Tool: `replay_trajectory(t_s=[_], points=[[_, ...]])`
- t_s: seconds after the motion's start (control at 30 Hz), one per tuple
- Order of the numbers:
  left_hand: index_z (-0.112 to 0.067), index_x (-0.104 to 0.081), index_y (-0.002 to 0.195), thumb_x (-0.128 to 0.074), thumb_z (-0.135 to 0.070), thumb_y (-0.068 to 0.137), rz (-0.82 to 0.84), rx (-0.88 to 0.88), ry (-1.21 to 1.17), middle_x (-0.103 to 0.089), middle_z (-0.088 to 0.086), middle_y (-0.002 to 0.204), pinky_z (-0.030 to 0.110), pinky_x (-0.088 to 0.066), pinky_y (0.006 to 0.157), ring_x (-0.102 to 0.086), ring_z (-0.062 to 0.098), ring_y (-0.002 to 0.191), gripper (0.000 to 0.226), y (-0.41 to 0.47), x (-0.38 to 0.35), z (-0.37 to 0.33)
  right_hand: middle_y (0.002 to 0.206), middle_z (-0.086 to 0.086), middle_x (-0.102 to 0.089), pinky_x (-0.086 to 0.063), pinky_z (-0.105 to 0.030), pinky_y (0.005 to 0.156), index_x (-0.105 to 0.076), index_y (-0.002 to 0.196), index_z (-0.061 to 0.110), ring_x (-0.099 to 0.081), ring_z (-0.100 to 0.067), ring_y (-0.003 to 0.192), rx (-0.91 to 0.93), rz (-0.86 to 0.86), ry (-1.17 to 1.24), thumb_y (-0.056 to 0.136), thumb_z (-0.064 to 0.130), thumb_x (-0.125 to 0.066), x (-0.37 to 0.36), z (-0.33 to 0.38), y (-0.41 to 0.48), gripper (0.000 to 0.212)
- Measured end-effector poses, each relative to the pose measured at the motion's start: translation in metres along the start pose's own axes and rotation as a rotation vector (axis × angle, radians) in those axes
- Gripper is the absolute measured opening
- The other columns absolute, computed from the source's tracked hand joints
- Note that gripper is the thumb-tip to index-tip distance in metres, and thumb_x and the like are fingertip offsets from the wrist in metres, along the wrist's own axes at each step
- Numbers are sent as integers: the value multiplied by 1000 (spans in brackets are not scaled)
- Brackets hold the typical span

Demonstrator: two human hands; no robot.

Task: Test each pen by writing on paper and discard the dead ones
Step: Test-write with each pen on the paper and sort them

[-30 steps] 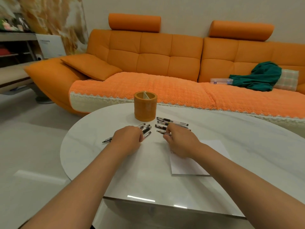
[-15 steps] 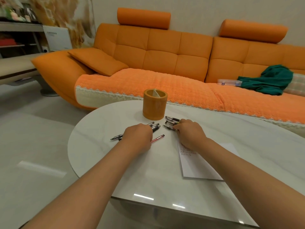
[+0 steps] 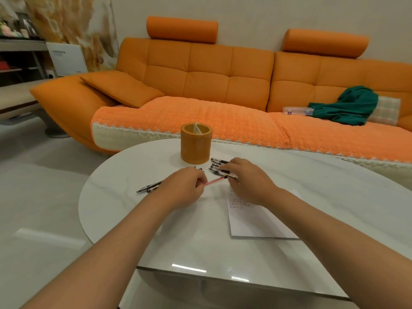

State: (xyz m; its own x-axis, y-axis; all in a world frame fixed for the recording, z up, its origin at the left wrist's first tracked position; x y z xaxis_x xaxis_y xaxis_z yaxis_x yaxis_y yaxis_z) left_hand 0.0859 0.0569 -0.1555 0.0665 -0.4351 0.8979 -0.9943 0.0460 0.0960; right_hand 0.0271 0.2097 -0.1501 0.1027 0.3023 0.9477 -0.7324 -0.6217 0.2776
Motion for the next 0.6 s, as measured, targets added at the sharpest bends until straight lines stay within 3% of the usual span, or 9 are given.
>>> replay_trajectory(t_s=[0.1,0.27,0.37,0.5,0.6], points=[[-25,-66,117,-53,-24,101,-24,-74,-52,-58,-8,107,23,-46,78,-54,7,88,21,1,-5,-17,127,7,-59,-46,-31,96,-55,138,31,-52,-14,116,80,49,15,94,24,-59,6,13,-19,45],[-26,-66,119,-53,-27,101,0,-174,-55,-58,-12,106,23,-48,81,-53,4,89,22,4,-18,-43,108,4,-69,-50,-33,83,-69,121,25,-61,-17,99,53,42,35,101,19,-50,12,3,-34,28],[-28,-64,120,-57,-28,100,31,-127,-60,-62,-13,110,27,-51,83,-57,4,90,22,7,-20,-44,107,3,-67,-48,-33,80,-69,115,22,-59,-19,96,-15,46,38,102,20,-49,13,-16,-42,25],[-29,-67,115,-59,-31,99,47,-66,-29,-61,-13,100,17,-43,67,-55,2,83,18,14,-19,-37,104,5,-65,-42,-27,74,-69,111,25,-58,-17,94,-92,25,45,101,19,-48,16,-40,-49,24],[-30,-70,109,-63,-34,96,25,-71,-74,-65,-15,96,19,-47,67,-57,-1,81,15,20,-21,-41,107,6,-65,-45,-28,82,-67,113,26,-56,-16,97,-101,23,24,99,21,-48,15,-47,-50,24]])
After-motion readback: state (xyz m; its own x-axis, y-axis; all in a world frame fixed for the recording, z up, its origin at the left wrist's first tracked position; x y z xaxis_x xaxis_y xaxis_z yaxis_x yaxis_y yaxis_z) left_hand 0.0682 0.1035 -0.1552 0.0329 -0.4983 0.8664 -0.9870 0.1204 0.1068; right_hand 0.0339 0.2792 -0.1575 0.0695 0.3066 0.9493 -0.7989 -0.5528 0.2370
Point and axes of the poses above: each hand's wrist, its own y-axis towards the middle knuckle, its own x-axis out of the back of the hand, z = x × y, the point moved 7 cm from there along y, towards the middle knuckle
